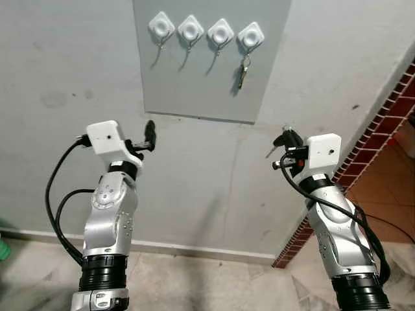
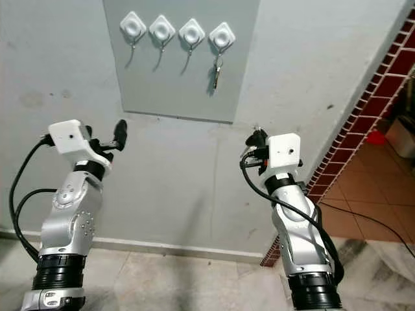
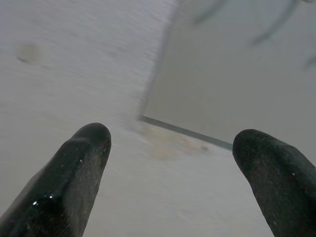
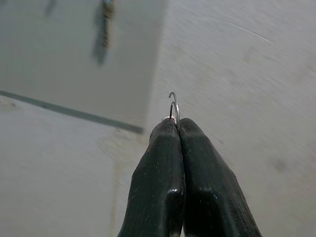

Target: Hang keys on a hook

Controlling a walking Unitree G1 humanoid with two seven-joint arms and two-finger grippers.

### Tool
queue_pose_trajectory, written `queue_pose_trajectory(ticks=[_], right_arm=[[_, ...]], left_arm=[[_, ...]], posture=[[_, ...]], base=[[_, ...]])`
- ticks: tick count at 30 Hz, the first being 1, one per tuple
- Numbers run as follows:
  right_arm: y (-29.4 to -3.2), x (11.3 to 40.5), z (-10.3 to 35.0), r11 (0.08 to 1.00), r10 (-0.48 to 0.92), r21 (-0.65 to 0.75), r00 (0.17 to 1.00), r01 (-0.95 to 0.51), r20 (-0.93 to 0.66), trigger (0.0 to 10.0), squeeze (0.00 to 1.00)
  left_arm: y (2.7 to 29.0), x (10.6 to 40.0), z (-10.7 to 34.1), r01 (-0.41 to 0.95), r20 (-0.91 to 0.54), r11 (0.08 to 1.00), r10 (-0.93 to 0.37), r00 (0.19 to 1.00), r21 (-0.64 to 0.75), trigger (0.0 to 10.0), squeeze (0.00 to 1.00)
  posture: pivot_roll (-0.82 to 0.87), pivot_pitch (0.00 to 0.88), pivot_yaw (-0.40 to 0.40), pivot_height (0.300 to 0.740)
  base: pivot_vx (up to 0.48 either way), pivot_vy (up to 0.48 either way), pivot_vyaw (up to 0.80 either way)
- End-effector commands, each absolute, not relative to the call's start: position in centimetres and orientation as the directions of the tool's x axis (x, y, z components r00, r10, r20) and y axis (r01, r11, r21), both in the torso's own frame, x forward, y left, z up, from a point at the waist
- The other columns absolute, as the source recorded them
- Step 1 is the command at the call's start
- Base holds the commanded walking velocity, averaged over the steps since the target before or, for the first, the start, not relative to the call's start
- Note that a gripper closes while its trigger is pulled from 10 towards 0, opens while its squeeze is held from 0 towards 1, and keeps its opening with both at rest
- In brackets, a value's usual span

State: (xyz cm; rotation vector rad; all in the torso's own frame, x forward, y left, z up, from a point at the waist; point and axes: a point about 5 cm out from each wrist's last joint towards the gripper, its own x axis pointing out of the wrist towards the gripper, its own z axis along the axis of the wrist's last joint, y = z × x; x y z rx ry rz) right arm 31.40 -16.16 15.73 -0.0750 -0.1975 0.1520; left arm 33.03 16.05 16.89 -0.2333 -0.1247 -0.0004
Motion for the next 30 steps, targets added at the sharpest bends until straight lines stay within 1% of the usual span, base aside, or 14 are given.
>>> queue_pose_trajectory(ticks=[1,15,21,24,30], right_arm=[[-16.6,31.3,16.2,0.987,0.147,-0.097,0.968,-0.129,0.204,10.0,0.00],[-16.5,31.3,16.1,0.987,0.149,-0.094,0.970,-0.133,0.194,10.0,0.00],[-16.6,31.4,16.2,0.987,0.149,-0.092,0.970,-0.134,0.194,10.0,0.00],[-16.8,31.9,16.5,0.983,0.167,-0.111,0.967,-0.148,0.193,10.0,0.00],[-16.8,32.7,17.4,0.976,0.200,-0.130,0.958,-0.175,0.207,10.0,0.00]], left_arm=[[15.4,33.1,17.3,0.039,0.135,0.974,-0.009,0.991,-0.223,10.0,0.00],[15.2,33.2,17.2,0.031,0.122,0.979,-0.007,0.993,-0.204,10.0,0.00],[14.8,33.4,17.5,0.053,0.117,0.980,-0.031,0.993,-0.191,10.0,0.00],[14.0,33.9,18.1,0.086,0.133,0.983,-0.065,0.989,-0.163,10.0,0.00],[13.1,34.4,18.8,0.115,0.141,0.978,-0.091,0.986,-0.174,10.0,0.00]], posture=[[-0.03,0.000,-0.046,0.740],[-0.03,0.000,-0.043,0.740],[-0.03,0.000,-0.042,0.740],[-0.04,0.013,-0.045,0.740],[-0.05,0.033,-0.043,0.740]], base=[[0.000,0.296,0.00],[0.000,0.000,0.00],[0.000,0.000,0.00],[0.000,0.000,0.00],[0.000,0.000,0.00]])
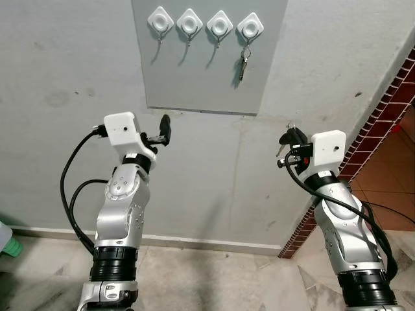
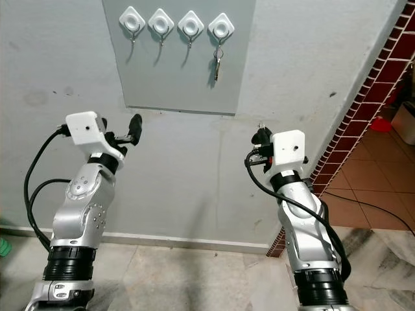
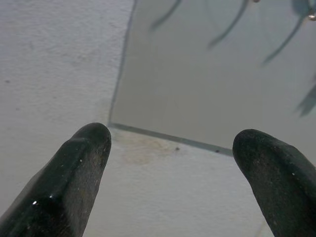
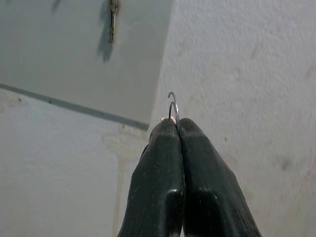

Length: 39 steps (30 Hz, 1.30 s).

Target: Hang keys on a hook

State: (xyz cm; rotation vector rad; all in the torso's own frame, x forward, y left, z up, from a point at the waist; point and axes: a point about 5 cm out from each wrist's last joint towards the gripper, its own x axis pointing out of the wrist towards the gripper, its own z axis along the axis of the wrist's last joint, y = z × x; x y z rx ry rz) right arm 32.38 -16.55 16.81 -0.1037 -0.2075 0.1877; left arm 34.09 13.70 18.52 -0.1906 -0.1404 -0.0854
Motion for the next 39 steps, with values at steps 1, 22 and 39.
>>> queue_pose_trajectory(ticks=[1,22,39], right_arm=[[-16.7,33.0,17.7,0.973,0.212,-0.133,0.954,-0.186,0.212,10.0,0.00],[-13.4,37.6,22.6,0.879,0.476,-0.158,0.836,-0.449,0.273,10.0,0.00],[-10.7,39.6,25.6,0.824,0.554,-0.091,0.761,-0.559,0.338,10.0,0.00]], left_arm=[[12.8,34.5,18.9,0.126,0.145,0.977,-0.101,0.984,-0.174,10.0,0.00],[10.5,35.3,22.4,0.289,0.246,0.957,-0.271,0.931,-0.039,10.0,0.00],[9.7,35.0,23.3,0.327,0.269,0.944,-0.308,0.913,-0.031,10.0,0.00]], posture=[[-0.05,0.035,-0.043,0.740],[-0.03,0.078,-0.063,0.740],[-0.02,0.063,-0.072,0.740]], base=[[0.000,0.000,0.00],[0.000,0.000,0.00],[0.000,0.000,0.00]])
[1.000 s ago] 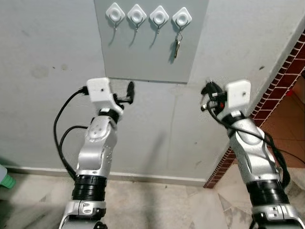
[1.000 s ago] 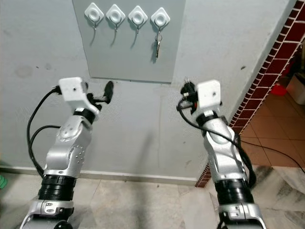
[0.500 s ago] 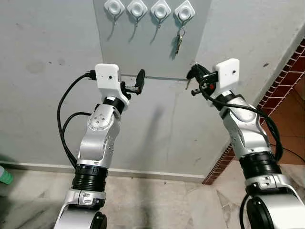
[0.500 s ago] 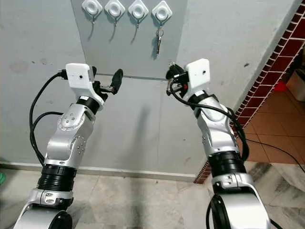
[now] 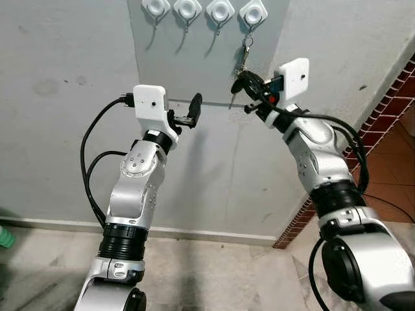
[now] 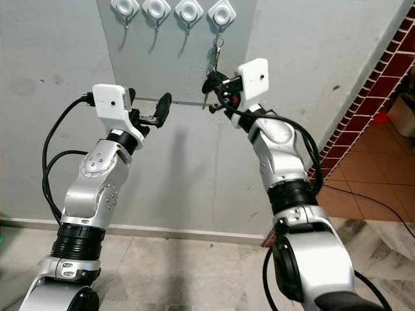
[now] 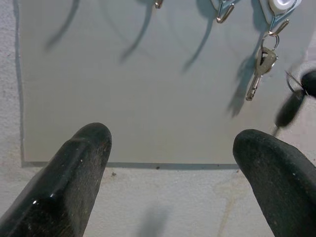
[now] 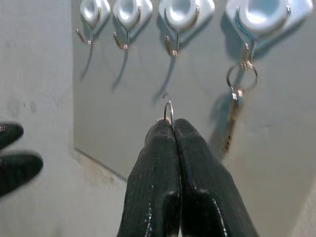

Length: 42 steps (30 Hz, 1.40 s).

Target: Hang keys on a hook

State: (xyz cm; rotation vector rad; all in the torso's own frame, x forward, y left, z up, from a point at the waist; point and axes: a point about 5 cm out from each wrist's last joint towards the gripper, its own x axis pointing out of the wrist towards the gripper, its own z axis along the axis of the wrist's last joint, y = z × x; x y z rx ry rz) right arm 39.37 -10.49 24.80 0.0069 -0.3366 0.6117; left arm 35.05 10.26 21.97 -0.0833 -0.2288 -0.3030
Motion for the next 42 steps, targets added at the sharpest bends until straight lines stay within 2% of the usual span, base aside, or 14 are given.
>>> queue_pose_trajectory(ticks=[1,29,37,42], right_arm=[[-10.5,39.7,25.7,0.824,0.552,-0.084,0.760,-0.560,0.343,10.0,0.00],[-8.5,41.2,28.7,0.852,0.495,-0.037,0.780,-0.522,0.383,10.0,0.00],[-8.3,41.1,29.6,0.854,0.482,-0.033,0.767,-0.519,0.424,10.0,0.00],[-7.6,40.9,30.4,0.835,0.521,-0.084,0.731,-0.544,0.441,10.0,0.00]], left_arm=[[9.6,35.0,23.4,0.332,0.271,0.943,-0.313,0.911,-0.027,10.0,0.00],[9.0,34.7,23.9,0.358,0.266,0.932,-0.334,0.904,-0.050,10.0,0.00],[9.0,34.7,23.8,0.358,0.257,0.932,-0.333,0.907,-0.059,10.0,0.00],[8.9,34.7,23.9,0.363,0.258,0.930,-0.335,0.906,-0.066,10.0,0.00]], posture=[[-0.02,0.064,-0.069,0.740],[0.00,0.098,-0.066,0.740],[0.00,0.103,-0.062,0.740],[0.00,0.106,-0.062,0.740]], base=[[0.000,0.000,0.00],[0.000,0.000,0.00],[0.000,0.000,0.00],[0.000,0.000,0.00]])
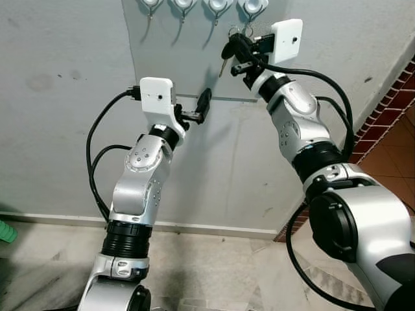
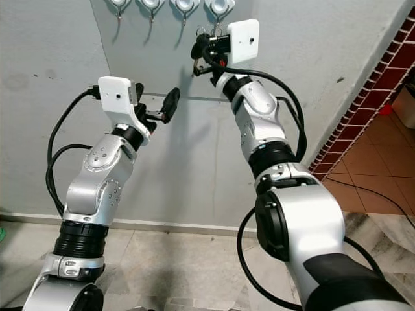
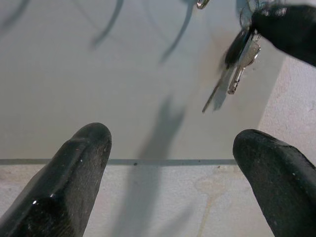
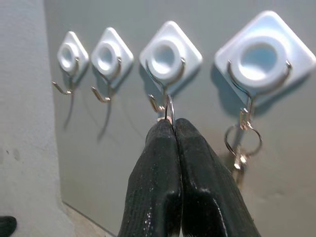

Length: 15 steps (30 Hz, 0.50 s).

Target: Hang keys on a hook

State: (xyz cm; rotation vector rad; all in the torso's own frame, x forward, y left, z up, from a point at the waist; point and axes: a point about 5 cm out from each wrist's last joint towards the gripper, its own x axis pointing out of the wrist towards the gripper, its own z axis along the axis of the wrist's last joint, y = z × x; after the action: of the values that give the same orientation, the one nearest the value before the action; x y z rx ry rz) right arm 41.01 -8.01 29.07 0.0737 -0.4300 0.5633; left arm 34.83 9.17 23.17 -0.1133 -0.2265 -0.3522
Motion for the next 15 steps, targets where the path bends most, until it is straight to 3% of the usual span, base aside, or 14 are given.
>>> queue_pose_trajectory(ticks=[1,15], right_arm=[[-7.3,40.9,30.5,0.831,0.529,-0.096,0.725,-0.548,0.441,10.0,0.00],[-6.3,40.8,31.7,0.819,0.548,-0.112,0.710,-0.562,0.443,10.0,0.00]], left_arm=[[8.9,34.7,23.9,0.364,0.257,0.929,-0.335,0.906,-0.070,10.0,0.00],[9.1,34.4,23.9,0.353,0.255,0.932,-0.323,0.911,-0.082,10.0,0.00]], posture=[[0.00,0.108,-0.063,0.740],[0.01,0.118,-0.076,0.740]], base=[[0.000,0.000,0.00],[0.000,0.000,0.00]])
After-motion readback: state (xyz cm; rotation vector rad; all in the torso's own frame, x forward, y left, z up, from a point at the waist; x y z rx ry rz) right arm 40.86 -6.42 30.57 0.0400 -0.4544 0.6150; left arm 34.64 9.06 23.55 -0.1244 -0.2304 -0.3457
